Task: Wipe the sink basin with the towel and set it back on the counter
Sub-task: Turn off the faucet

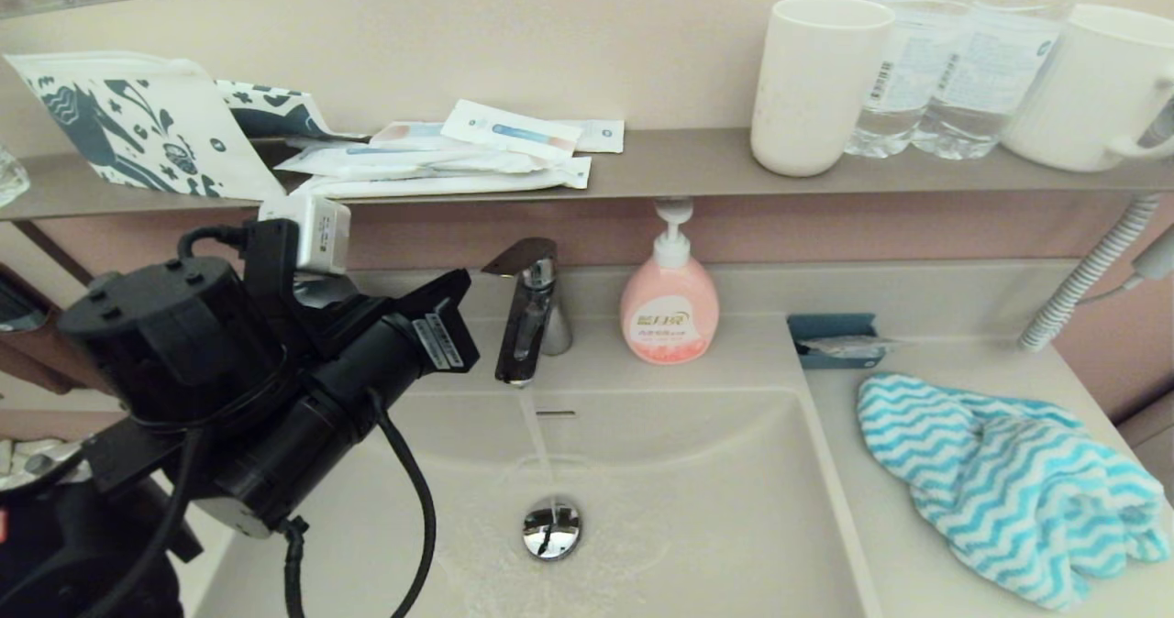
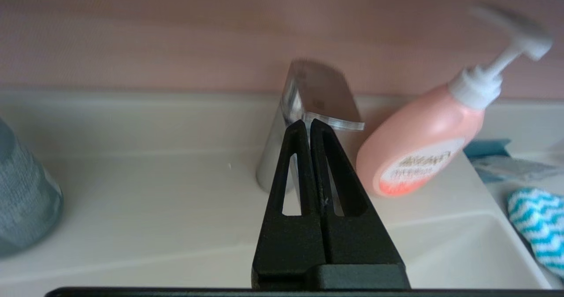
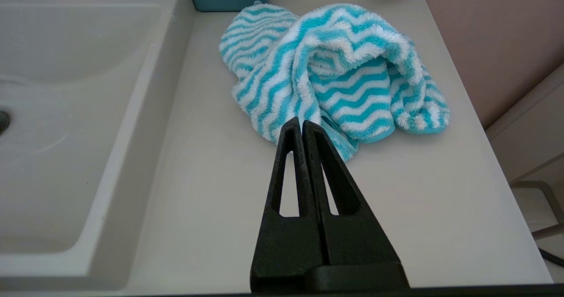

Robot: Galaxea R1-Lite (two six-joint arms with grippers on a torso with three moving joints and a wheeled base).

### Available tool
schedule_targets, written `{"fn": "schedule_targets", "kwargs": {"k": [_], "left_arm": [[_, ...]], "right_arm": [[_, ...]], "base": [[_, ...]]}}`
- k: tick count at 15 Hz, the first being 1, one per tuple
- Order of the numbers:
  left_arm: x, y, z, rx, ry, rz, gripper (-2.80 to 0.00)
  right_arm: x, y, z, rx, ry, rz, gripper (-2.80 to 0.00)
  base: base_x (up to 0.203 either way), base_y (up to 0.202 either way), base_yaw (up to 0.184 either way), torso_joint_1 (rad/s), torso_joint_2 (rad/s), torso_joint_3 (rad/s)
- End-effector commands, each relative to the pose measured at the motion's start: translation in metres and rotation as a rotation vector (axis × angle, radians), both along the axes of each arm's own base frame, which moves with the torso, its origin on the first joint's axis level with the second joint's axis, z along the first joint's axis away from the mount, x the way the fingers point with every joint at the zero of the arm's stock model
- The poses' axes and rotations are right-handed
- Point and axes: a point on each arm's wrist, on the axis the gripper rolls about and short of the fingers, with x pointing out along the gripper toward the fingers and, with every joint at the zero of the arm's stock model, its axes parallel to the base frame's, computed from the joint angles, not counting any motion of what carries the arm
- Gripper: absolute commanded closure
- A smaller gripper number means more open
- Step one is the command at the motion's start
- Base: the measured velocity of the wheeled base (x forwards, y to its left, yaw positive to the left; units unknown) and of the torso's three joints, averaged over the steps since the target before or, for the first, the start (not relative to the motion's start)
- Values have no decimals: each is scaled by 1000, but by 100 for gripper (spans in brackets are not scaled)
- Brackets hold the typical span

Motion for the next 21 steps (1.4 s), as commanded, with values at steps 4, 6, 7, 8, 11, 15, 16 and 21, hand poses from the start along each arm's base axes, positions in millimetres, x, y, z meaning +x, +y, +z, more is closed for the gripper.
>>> {"fn": "schedule_targets", "kwargs": {"k": [4, 6, 7, 8, 11, 15, 16, 21], "left_arm": [[8, -6, 3, -9, -14, 0, 0], [14, -10, 5, 0, -20, 0, 0], [17, -12, 5, 11, -24, 0, 0], [20, -14, 6, 13, -29, 0, 0], [24, -18, 8, 25, -42, -22, 0], [26, -19, 3, 34, -27, -31, 0], [27, -19, 1, 35, -24, -32, 0], [25, -18, -3, 45, -11, -30, 0]], "right_arm": [[0, 0, 0, -1, 0, 1, 0], [0, 0, 0, -1, 2, 1, 0], [0, 0, 0, -1, 2, 1, 0], [0, 0, 0, -1, 0, 1, 0], [0, 0, 0, -1, 0, 1, 0], [0, 0, 0, -1, 1, 1, 0], [0, 0, 0, -1, 1, 1, 0], [0, 0, 0, -1, 1, 1, 0]], "base": [[0, 0, 0, 0, 0, 0], [0, 0, 0, 0, 0, 0], [0, 0, 0, 0, 0, 0], [0, 0, 0, 0, 0, 0], [0, 0, 0, 0, 0, 0], [0, 0, 0, 0, 0, 0], [0, 0, 0, 0, 0, 0], [0, 0, 0, 0, 0, 0]]}}
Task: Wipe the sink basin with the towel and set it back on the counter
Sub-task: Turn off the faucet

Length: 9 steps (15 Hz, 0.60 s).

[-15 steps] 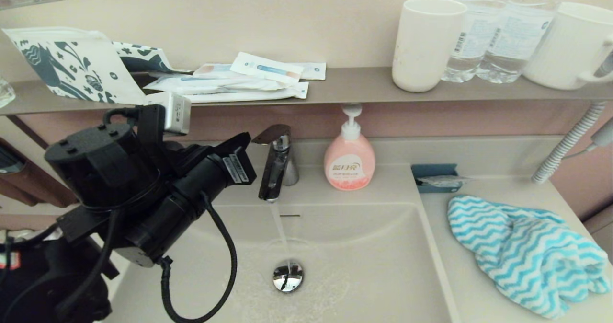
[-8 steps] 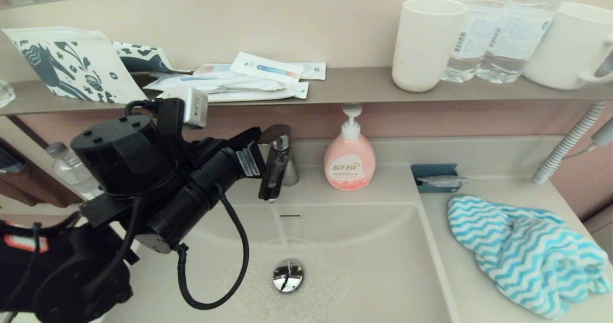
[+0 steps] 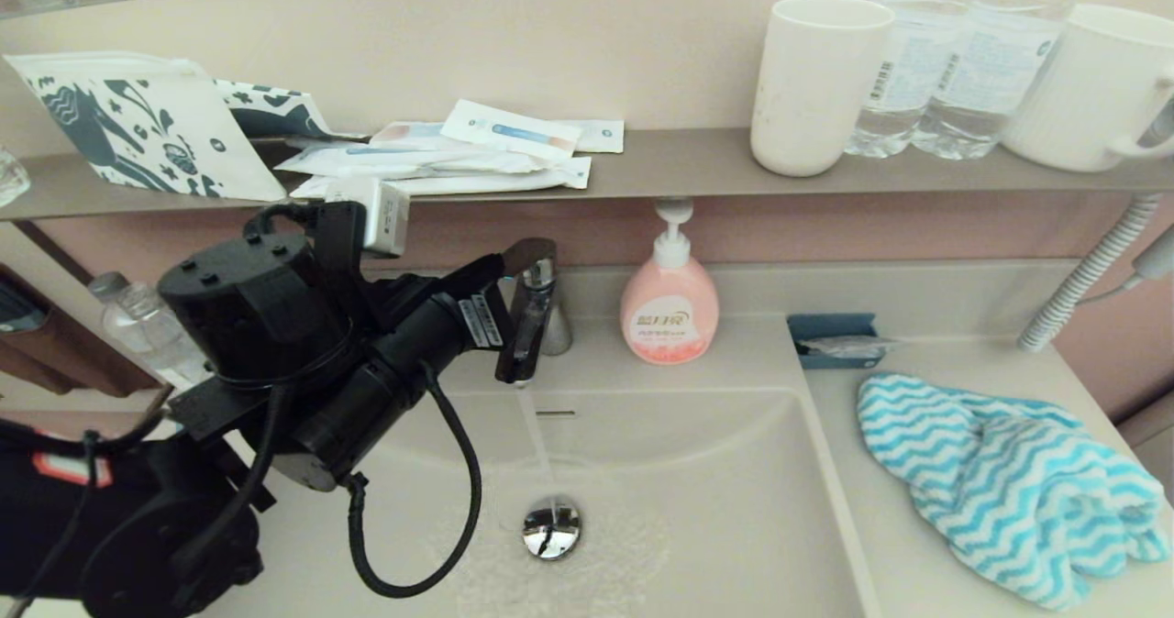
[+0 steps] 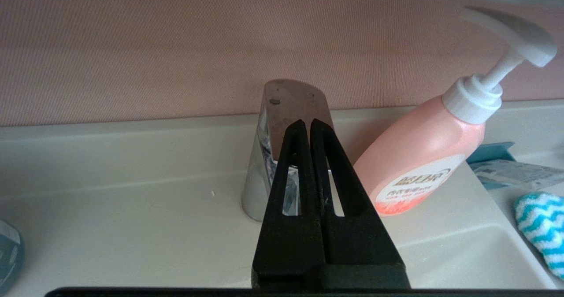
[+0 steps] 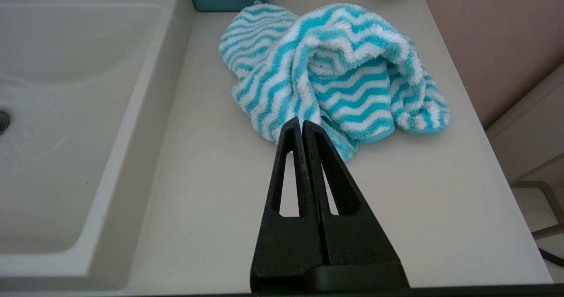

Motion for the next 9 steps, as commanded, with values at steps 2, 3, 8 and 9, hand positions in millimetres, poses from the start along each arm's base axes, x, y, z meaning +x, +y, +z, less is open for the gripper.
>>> {"fn": "schedule_targets", "kwargs": {"k": [2, 3, 8, 9], "left_arm": [[1, -1, -3, 6, 9, 2, 0], [0, 0, -3, 4, 6, 2, 0], [0, 0, -5, 9, 14, 3, 0], [0, 0, -6, 12, 16, 5, 0]], "right_arm": [[0, 0, 0, -1, 1, 1, 0], [0, 0, 0, -1, 0, 1, 0], [0, 0, 0, -1, 1, 1, 0], [0, 0, 0, -1, 0, 1, 0]], "base": [[0, 0, 0, 0, 0, 0], [0, 0, 0, 0, 0, 0], [0, 0, 0, 0, 0, 0], [0, 0, 0, 0, 0, 0]]}}
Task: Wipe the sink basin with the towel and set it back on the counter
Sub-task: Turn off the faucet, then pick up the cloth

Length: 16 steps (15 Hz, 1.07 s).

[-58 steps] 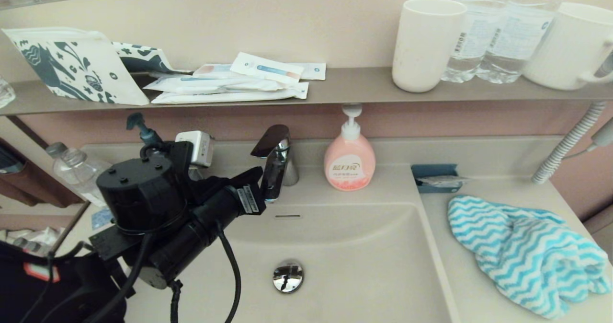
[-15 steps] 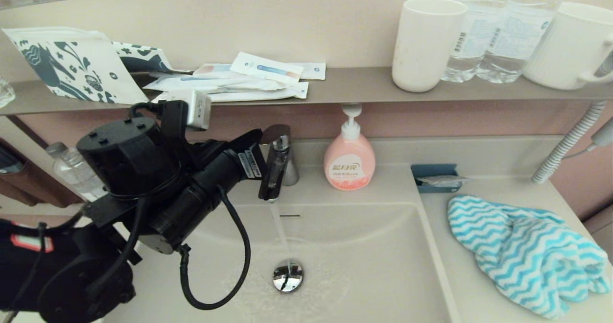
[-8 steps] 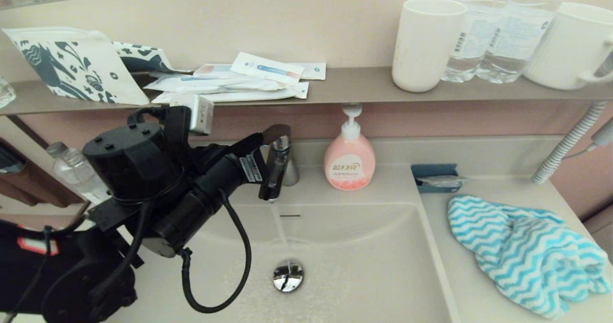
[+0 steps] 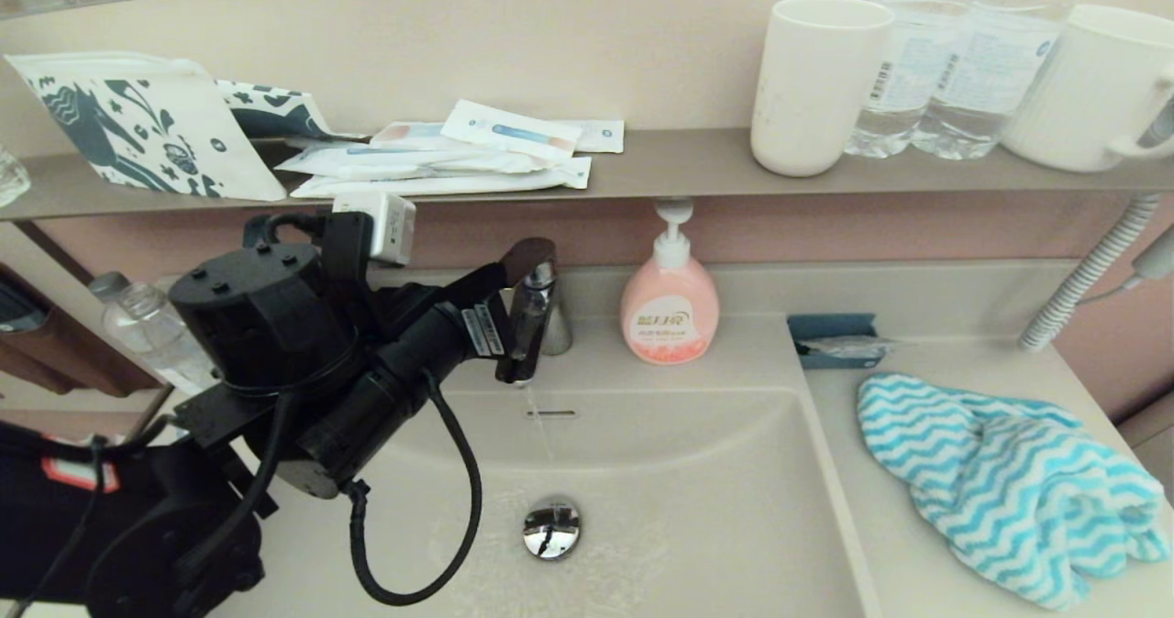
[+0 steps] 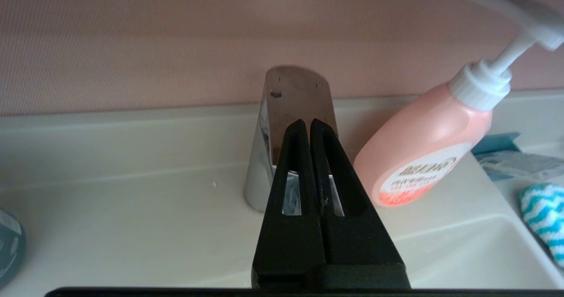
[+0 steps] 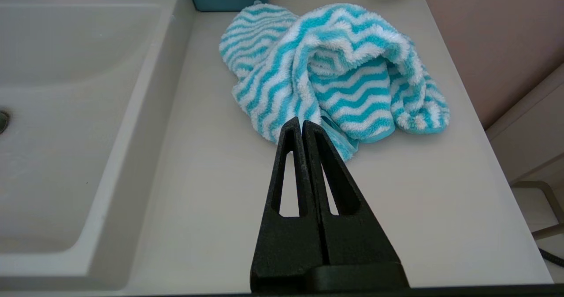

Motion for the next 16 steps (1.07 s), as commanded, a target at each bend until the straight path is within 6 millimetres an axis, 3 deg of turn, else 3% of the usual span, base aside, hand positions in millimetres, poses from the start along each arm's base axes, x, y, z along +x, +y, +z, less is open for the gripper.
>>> {"fn": "schedule_targets", "kwargs": {"k": [1, 7, 13, 16], "left_arm": [[0, 1, -1, -3, -1, 5, 0], [-17, 12, -19, 36, 61, 5, 0], [-50, 34, 6, -7, -6, 21, 0], [-74, 50, 4, 6, 13, 23, 0]], "right_arm": [[0, 0, 0, 0, 1, 1, 0], [0, 0, 0, 0, 1, 2, 0], [0, 0, 0, 0, 0, 1, 0], [0, 0, 0, 0, 1, 1, 0]], "base": [[0, 0, 0, 0, 0, 0], [0, 0, 0, 0, 0, 0], [0, 0, 0, 0, 0, 0], [0, 0, 0, 0, 0, 0]]}}
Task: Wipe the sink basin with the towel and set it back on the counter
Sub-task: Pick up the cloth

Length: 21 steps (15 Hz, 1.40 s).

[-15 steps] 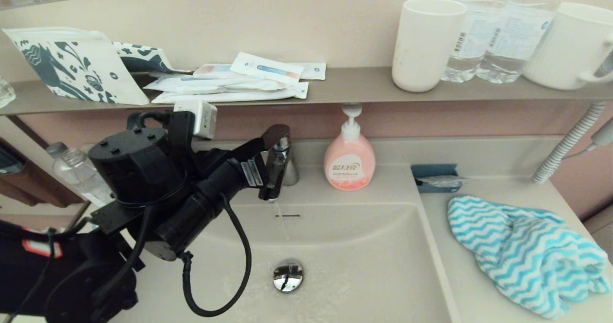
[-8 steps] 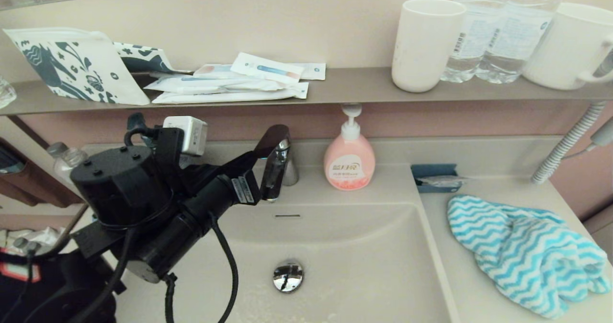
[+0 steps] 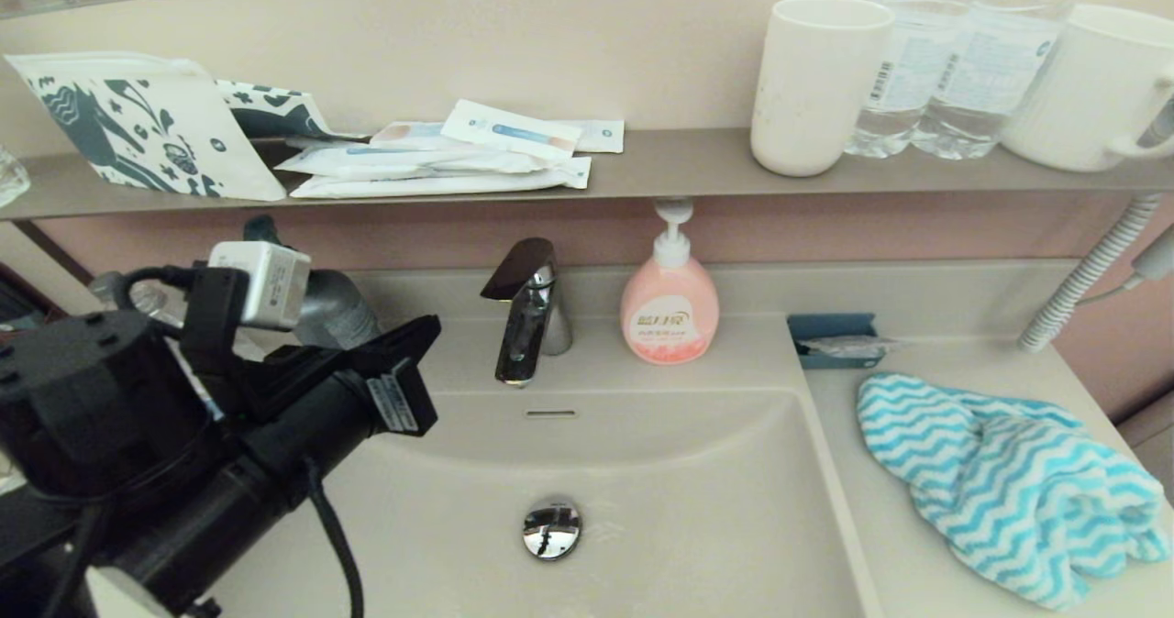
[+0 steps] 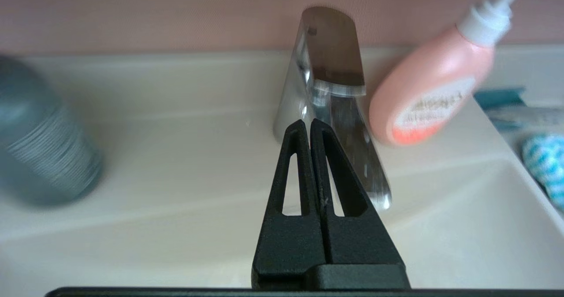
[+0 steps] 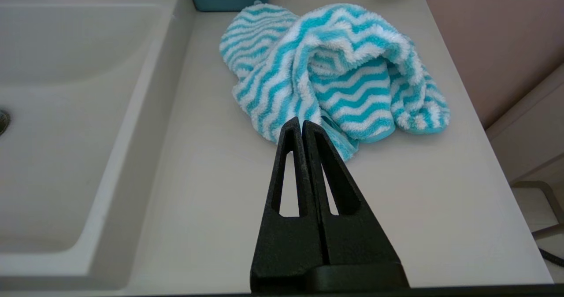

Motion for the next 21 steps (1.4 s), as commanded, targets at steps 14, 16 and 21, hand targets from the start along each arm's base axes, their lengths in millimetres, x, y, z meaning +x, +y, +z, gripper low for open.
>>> {"fn": "schedule_targets", "kwargs": {"k": [14, 16, 21], "left_arm": [[-156, 116, -24, -53, -113, 395, 0], [-170, 119, -31, -43, -120, 490, 0], [-194, 118, -65, 27, -130, 534, 0]], "right_arm": [[0, 0, 0, -1, 1, 1, 0], [0, 0, 0, -1, 0, 1, 0], [0, 0, 0, -1, 2, 1, 0]], "base": [[0, 0, 0, 0, 0, 0], [0, 0, 0, 0, 0, 0], [0, 0, 0, 0, 0, 0]]}}
